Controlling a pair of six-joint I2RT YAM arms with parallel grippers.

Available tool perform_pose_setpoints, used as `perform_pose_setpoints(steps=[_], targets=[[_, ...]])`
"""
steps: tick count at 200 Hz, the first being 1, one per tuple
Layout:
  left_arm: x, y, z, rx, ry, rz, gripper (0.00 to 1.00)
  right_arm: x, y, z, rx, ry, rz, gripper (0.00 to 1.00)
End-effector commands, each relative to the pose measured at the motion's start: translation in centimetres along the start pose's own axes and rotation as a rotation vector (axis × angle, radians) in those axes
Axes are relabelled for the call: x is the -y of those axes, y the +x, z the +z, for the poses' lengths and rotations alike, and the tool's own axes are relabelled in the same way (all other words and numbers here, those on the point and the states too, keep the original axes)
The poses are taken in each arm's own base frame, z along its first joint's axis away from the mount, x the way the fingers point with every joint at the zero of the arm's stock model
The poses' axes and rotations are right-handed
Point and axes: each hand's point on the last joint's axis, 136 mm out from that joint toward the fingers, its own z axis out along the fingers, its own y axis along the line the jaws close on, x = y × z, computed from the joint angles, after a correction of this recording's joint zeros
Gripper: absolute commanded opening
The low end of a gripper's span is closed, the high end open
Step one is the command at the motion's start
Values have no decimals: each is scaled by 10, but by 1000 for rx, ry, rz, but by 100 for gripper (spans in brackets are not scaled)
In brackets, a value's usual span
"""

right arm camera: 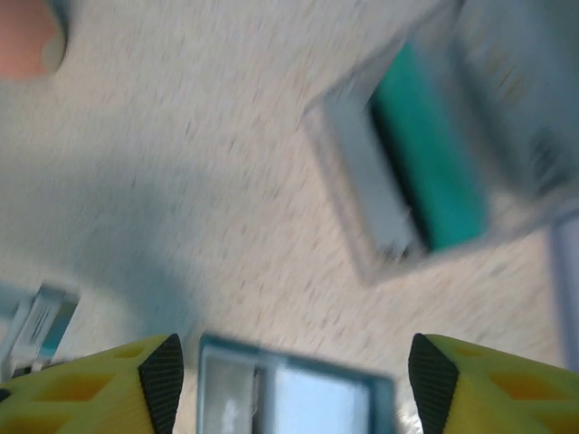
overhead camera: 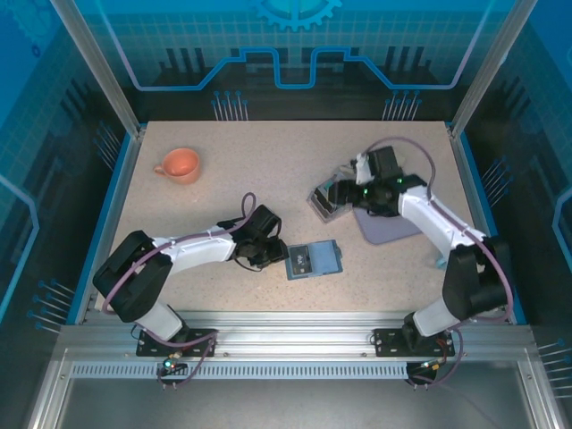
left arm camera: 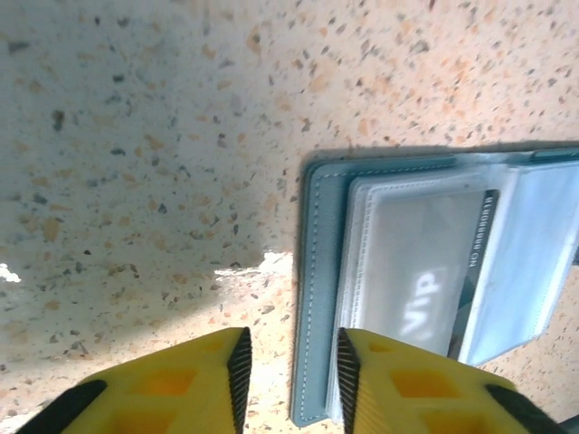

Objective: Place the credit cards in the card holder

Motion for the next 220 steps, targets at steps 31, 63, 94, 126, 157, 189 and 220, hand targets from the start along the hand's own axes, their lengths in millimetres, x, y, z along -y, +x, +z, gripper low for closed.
perform_pose_setpoints(steps=[31, 63, 94, 126, 157, 189, 220], targets=[[37, -48, -22, 87, 108, -32, 43, 63, -46, 48, -128, 205, -17, 72], [46, -65, -29, 105, 142, -48, 46, 69, -64, 73, -162, 185, -18, 74], [43, -70, -27, 96, 144, -69, 47, 55, -52, 96, -255, 40, 8, 73], [38, -70, -23, 87, 136, -82, 47, 23, -35, 99, -305, -136, 30, 72], [35, -70, -20, 82, 127, -89, 47, -7, -17, 94, -336, -233, -2, 70], [29, -70, -18, 84, 108, -107, 47, -35, 3, 92, -374, -297, -22, 69], [20, -69, -18, 92, 98, -137, 47, -47, 9, 84, -361, -273, -54, 69]])
